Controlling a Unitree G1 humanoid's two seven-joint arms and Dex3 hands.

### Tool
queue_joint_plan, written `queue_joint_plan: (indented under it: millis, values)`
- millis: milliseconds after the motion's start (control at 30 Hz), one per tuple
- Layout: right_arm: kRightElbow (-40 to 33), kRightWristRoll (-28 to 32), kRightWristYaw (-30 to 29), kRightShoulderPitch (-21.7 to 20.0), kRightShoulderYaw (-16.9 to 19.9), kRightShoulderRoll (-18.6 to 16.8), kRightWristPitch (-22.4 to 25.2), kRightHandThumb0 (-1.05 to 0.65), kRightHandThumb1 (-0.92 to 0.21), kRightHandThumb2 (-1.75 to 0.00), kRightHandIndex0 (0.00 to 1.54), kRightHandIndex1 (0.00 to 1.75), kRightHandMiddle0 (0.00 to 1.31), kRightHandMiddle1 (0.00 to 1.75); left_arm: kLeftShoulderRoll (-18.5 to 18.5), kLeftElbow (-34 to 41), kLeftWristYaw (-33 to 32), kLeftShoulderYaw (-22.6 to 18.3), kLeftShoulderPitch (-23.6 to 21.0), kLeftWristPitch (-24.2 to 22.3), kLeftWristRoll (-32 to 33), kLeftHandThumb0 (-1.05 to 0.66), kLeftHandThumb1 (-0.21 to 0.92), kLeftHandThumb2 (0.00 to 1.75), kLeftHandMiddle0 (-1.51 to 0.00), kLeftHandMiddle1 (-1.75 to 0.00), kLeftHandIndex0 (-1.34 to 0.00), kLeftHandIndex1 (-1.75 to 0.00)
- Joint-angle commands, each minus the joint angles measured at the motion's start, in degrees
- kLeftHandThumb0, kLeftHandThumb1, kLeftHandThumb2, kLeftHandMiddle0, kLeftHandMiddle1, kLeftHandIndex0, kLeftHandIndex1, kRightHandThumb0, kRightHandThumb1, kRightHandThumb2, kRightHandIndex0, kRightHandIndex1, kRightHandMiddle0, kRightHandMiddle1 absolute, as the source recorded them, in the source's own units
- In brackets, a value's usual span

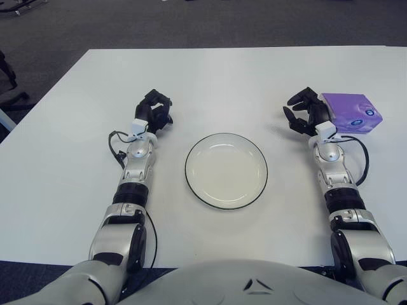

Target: Put the tissue paper into the plate.

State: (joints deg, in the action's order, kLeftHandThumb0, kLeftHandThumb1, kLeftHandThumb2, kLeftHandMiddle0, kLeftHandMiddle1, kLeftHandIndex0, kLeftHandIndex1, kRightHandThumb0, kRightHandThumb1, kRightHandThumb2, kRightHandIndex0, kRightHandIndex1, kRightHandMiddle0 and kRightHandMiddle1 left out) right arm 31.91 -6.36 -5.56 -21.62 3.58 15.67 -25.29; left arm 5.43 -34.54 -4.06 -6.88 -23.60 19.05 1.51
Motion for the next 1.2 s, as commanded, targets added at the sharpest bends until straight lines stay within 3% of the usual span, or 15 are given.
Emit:
queue_joint_plan:
  millis: [0,200,300,467,633,767,800,933,1167]
  values:
    - [5.83,-1.82,-1.0,7.45,-1.43,-2.02,-2.69,-0.37,-0.89,-0.33,0.79,1.75,0.46,1.5,-1.26,-4.44,-0.02,-0.05,6.7,0.47,-0.15,-0.38,0.92,0.44,-0.98,-1.75,-0.69,-1.75]
    - [3.04,-4.74,-5.15,8.56,-1.53,-1.36,-5.52,-0.36,-0.92,-0.28,0.78,1.75,0.46,1.48,-1.12,-4.67,0.26,-0.14,6.62,0.63,-0.06,-0.38,0.92,0.44,-0.98,-1.75,-0.68,-1.75]
    - [0.91,-8.97,-10.35,9.39,-1.45,-0.27,-7.02,-0.36,-0.92,-0.27,0.75,1.75,0.46,1.48,-1.11,-4.69,0.31,-0.1,6.61,0.67,-0.09,-0.38,0.92,0.44,-0.98,-1.75,-0.68,-1.75]
    - [-2.71,-14.94,-17.65,10.56,-1.22,0.95,-7.64,-0.36,-0.92,-0.27,0.66,1.74,0.46,1.48,-1.16,-4.83,0.29,-0.03,6.61,0.8,-0.16,-0.38,0.92,0.44,-0.98,-1.75,-0.68,-1.75]
    - [-7.7,-17.96,-21.13,12.03,-0.82,1.48,-7.41,-0.36,-0.92,-0.28,0.6,1.69,0.46,1.48,-1.24,-4.94,0.22,0.02,6.57,0.88,-0.24,-0.38,0.92,0.44,-0.98,-1.75,-0.68,-1.75]
    - [-12.47,-24.5,-24.88,13.6,-1.06,5.04,-8.6,-0.36,-0.92,-0.27,0.54,1.62,0.46,1.47,-1.3,-4.98,0.15,0.03,6.49,0.85,-0.3,-0.37,0.92,0.44,-0.98,-1.75,-0.68,-1.75]
    - [-13.12,-25.96,-25.76,13.9,-1.15,5.86,-8.86,-0.23,-0.92,-0.26,0.51,1.57,0.47,1.39,-1.31,-5.01,0.13,0.03,6.46,0.84,-0.3,-0.37,0.92,0.44,-0.98,-1.75,-0.68,-1.75]
    - [-16.41,-34.31,-31.23,15.51,-0.84,11.45,-10.56,-0.07,-0.92,-0.24,0.47,1.5,0.48,1.3,-1.33,-5.11,-0.02,0.04,6.26,0.67,-0.36,-0.37,0.92,0.44,-0.98,-1.75,-0.68,-1.75]
    - [-21.07,-36.14,-32.69,18.83,2.46,17.01,-10.54,-0.01,-0.92,-0.25,0.47,1.47,0.43,1.32,-1.26,-5.76,-0.19,-0.05,5.77,0.6,-0.45,-0.38,0.92,0.45,-0.98,-1.75,-0.68,-1.75]
